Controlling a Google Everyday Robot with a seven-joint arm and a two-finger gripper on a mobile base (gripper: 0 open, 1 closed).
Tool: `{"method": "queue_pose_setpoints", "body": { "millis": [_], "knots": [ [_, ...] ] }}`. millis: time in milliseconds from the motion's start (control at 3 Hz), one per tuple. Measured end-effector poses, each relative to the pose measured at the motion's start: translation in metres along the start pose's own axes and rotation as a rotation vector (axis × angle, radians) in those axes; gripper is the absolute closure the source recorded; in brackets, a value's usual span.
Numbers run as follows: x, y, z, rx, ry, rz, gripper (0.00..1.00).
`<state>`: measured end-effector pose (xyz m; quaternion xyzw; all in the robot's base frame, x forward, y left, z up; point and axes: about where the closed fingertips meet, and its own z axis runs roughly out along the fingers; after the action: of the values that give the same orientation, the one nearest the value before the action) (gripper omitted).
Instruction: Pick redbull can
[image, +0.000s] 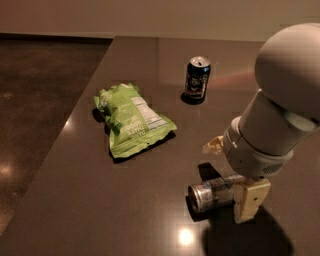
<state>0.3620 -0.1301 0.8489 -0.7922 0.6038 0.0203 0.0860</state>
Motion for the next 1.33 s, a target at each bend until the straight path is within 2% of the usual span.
{"method": "queue_pose_setpoints", "body": {
  "millis": [333,667,1000,1333],
  "knots": [
    [0.0,0.0,0.005,-0.014,0.017,0.0,0.41],
    [0.004,-0.004,0.003,-0.033,0.025,0.045,0.66],
    [0.015,-0.018,-0.02,-0.056,0.009,0.145,0.96],
    [0.017,-0.036,-0.054,-0.036,-0.025,0.182,1.0]
  ]
}}
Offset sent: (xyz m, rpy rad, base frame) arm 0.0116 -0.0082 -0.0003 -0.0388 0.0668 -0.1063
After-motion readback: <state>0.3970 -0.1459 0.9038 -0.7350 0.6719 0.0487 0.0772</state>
